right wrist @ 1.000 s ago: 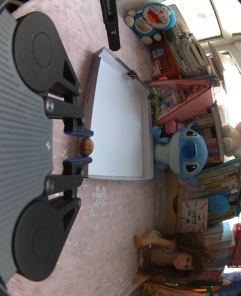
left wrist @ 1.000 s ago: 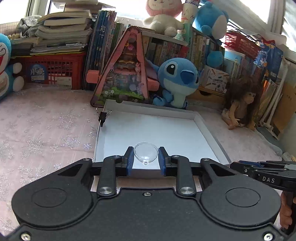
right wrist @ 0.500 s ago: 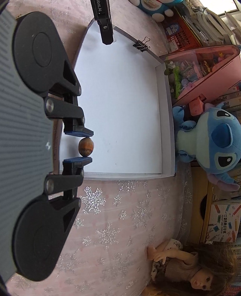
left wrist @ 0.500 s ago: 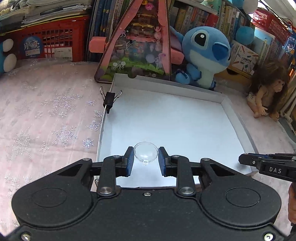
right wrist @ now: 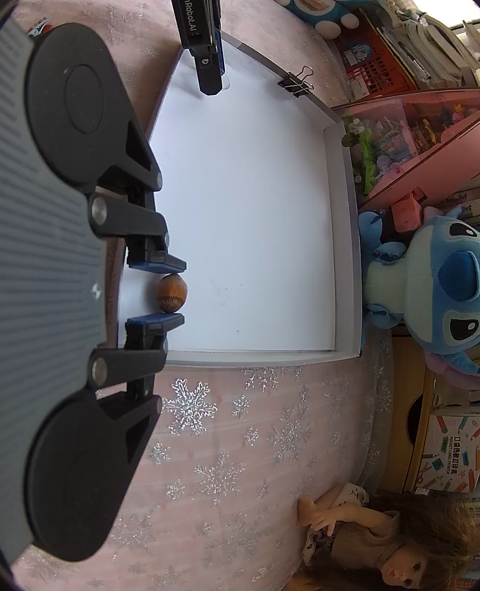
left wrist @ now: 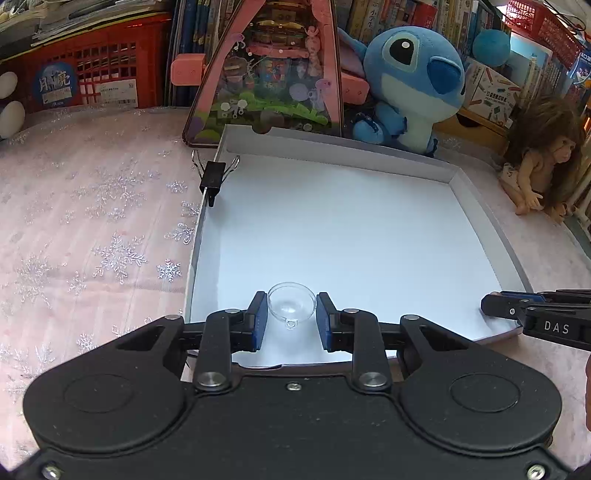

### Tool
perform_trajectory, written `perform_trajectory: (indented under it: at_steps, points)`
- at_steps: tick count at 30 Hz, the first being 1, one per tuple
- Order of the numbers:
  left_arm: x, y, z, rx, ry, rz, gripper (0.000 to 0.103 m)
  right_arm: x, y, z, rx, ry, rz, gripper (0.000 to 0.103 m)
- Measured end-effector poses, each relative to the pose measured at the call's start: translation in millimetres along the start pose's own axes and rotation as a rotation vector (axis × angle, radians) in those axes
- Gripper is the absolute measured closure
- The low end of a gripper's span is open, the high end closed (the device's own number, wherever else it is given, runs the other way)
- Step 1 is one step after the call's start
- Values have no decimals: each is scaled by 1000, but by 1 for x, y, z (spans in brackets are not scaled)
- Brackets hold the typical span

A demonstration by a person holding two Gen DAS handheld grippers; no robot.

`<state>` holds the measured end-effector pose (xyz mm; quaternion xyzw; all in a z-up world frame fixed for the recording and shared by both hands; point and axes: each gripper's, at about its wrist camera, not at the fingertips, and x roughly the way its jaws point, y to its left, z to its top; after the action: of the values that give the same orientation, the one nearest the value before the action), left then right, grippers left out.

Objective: Organize rigid objects
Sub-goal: 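Carry the cup and the nut over the white tray with both grippers, then open both grippers to drop the cup and nut into the tray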

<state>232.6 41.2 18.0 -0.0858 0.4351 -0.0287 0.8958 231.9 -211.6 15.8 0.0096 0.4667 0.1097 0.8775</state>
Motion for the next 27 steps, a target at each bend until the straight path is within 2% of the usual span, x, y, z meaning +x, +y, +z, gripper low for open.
perform_trajectory:
  at_steps: [4,7,8,9,12,15,19,21,27]
  points:
    - [0,-1,0,13,-2,4,77,1,0,0,-1,-2,-3,74]
    - [0,-2,1,13,-2,7,77,0,1,-1,-3,-12,-2,69]
    - [-1,-1,2,7,-5,9,76,-1,1,-1,-1,-18,-2,56]
    - [-3,-1,2,4,-11,13,75,-3,1,-1,1,-25,5,51]
    - [-10,-2,1,23,-39,21,59,-11,3,-3,-11,-57,19,43]
    - [-24,-4,-2,50,-76,22,52,-25,6,-6,-28,-103,17,35]
    - [-52,-9,-18,86,-139,-3,30,-48,11,-21,-78,-191,12,27]
    - [-67,-12,-31,108,-175,-14,25,-60,13,-34,-107,-240,11,20]
    - [-102,-15,-77,149,-245,-31,19,-91,12,-80,-127,-362,27,15]
